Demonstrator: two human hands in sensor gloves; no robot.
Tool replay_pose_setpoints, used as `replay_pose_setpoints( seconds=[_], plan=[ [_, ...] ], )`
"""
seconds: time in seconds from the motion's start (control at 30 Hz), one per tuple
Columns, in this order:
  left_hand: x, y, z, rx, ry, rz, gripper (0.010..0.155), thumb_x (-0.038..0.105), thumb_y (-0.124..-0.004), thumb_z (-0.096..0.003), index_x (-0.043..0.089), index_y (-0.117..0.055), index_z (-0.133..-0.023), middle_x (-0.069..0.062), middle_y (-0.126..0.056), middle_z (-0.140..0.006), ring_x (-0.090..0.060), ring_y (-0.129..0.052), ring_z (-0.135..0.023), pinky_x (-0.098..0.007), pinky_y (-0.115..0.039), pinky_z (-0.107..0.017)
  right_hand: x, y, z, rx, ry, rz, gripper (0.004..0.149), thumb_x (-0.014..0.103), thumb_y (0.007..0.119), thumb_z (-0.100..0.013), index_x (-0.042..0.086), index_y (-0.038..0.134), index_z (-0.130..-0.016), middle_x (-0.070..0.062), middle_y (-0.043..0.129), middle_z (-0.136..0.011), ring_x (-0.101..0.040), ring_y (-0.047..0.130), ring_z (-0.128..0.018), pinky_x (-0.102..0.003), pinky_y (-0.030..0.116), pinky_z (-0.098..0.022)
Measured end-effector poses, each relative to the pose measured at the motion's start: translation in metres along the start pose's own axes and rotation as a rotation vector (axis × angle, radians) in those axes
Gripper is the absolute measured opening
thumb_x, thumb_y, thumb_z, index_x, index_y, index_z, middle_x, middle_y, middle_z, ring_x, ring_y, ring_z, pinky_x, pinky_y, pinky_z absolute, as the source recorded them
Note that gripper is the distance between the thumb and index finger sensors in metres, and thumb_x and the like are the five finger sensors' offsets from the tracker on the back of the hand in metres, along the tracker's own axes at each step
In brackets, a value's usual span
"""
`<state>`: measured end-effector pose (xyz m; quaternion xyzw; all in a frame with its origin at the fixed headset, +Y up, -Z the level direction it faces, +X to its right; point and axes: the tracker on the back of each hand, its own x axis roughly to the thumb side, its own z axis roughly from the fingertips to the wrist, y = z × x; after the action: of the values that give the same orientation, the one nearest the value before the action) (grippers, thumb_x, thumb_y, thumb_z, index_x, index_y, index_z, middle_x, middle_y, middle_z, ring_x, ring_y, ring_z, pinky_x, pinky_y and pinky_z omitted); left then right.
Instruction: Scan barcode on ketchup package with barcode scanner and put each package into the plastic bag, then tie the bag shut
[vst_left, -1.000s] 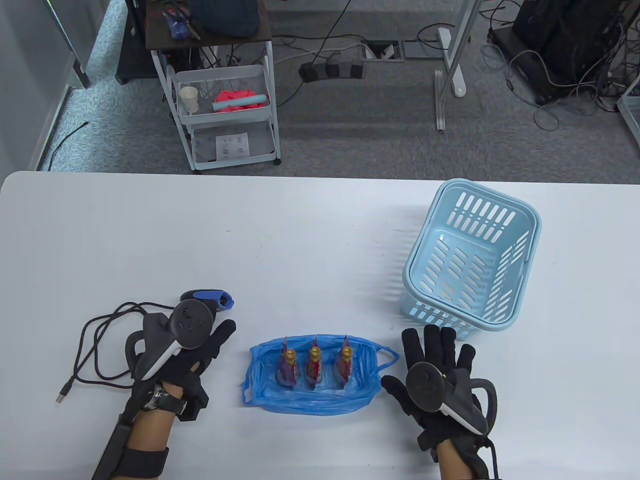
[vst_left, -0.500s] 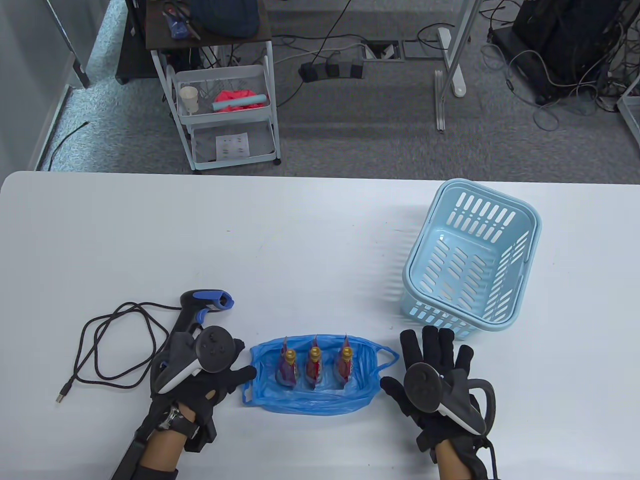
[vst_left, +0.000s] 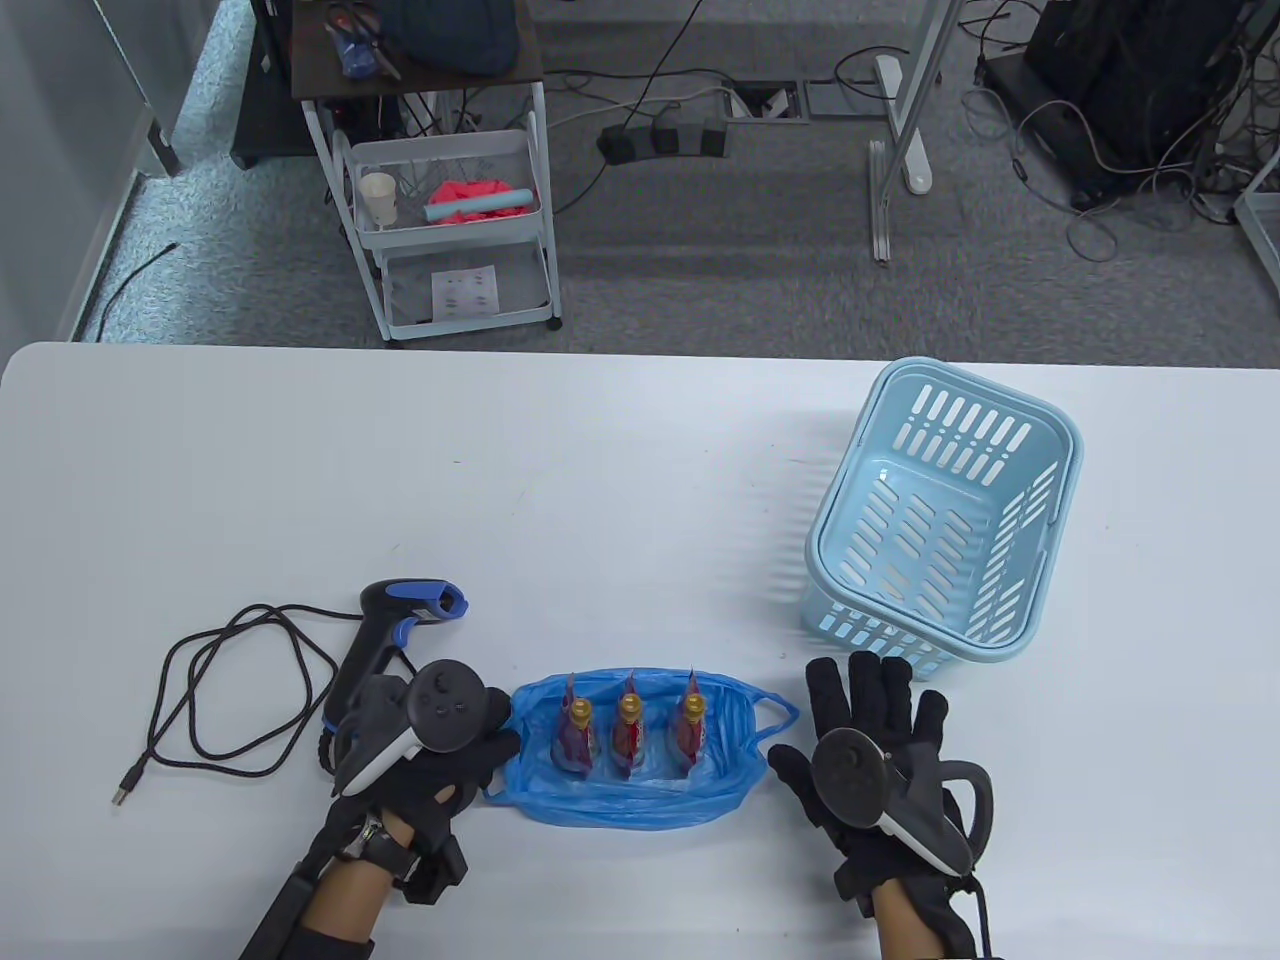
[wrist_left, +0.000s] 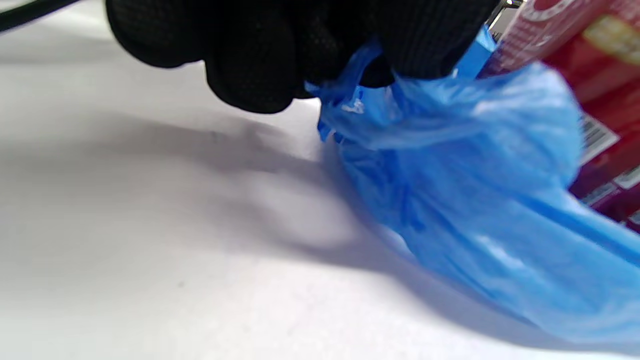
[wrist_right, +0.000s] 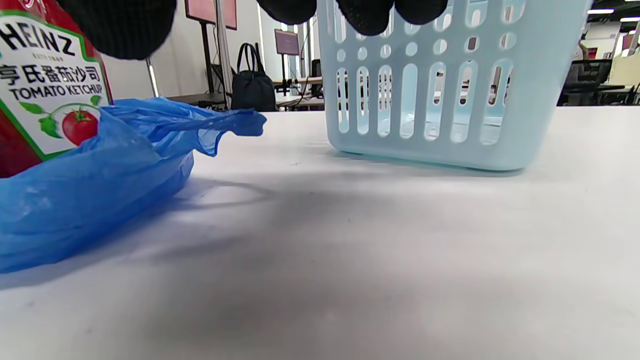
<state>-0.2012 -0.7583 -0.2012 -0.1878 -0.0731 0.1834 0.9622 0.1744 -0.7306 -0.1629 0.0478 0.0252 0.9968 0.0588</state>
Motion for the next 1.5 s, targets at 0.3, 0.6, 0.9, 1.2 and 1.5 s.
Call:
replay_pose_setpoints(
  seconds=[0.3, 0.6, 0.9, 1.2, 1.5],
  plan=[
    [-0.006, 0.009, 0.004, 0.049, -0.017, 0.089, 0.04, 0.042, -0.075, -0.0498, 0.029, -0.076, -0.087, -0.004, -0.082, -0.094, -0.031, -0.097, -0.067, -0.045, -0.083, -0.049, 0.0, 0.004, -0.006, -0.096, 0.045, -0.029, 0.065, 0.051, 0.068, -0.053, 0.014, 0.06, -0.105, -0.019, 0.073, -0.102, -0.045, 0.075, -0.089, -0.058, 0.066, -0.063],
    [-0.003, 0.009, 0.004, 0.055, -0.029, 0.097, 0.04, 0.04, -0.073, -0.0503, 0.032, -0.073, -0.089, -0.001, -0.091, -0.083, -0.023, -0.104, -0.048, -0.04, -0.087, -0.039, 0.004, 0.031, -0.039, 0.254, 0.232, -0.306, 0.075, 0.051, 0.069, -0.054, 0.002, 0.049, -0.108, -0.024, 0.075, -0.095, -0.046, 0.078, -0.078, -0.055, 0.07, -0.057],
    [-0.001, 0.009, 0.003, 0.043, -0.03, 0.111, 0.043, 0.036, -0.072, -0.0512, 0.027, -0.067, -0.093, 0.006, -0.091, -0.075, -0.021, -0.102, -0.046, -0.039, -0.086, -0.039, 0.021, 0.041, -0.05, 0.218, 0.242, -0.082, 0.056, 0.029, 0.085, -0.049, 0.011, 0.067, -0.099, -0.006, 0.085, -0.072, -0.034, 0.085, -0.066, -0.048, 0.074, -0.051],
    [0.001, 0.026, 0.011, 0.097, -0.051, 0.152, 0.045, 0.036, -0.07, -0.052, 0.026, -0.066, -0.096, 0.007, -0.089, -0.075, -0.02, -0.099, -0.046, -0.04, -0.085, -0.041, 0.006, 0.023, -0.045, 0.192, 0.241, -0.282, 0.035, 0.026, 0.076, -0.054, 0.019, 0.078, -0.087, -0.008, 0.083, -0.072, -0.037, 0.082, -0.068, -0.05, 0.072, -0.053],
    [0.006, 0.051, 0.027, 0.172, -0.066, 0.186, 0.046, 0.036, -0.071, -0.0517, 0.025, -0.066, -0.096, 0.006, -0.089, -0.074, -0.02, -0.1, -0.045, -0.04, -0.085, -0.041, 0.003, -0.004, -0.033, 0.098, 0.216, -0.401, 0.035, 0.023, 0.078, -0.052, 0.017, 0.079, -0.087, -0.011, 0.093, -0.07, -0.036, 0.092, -0.06, -0.048, 0.078, -0.045]
  ],
)
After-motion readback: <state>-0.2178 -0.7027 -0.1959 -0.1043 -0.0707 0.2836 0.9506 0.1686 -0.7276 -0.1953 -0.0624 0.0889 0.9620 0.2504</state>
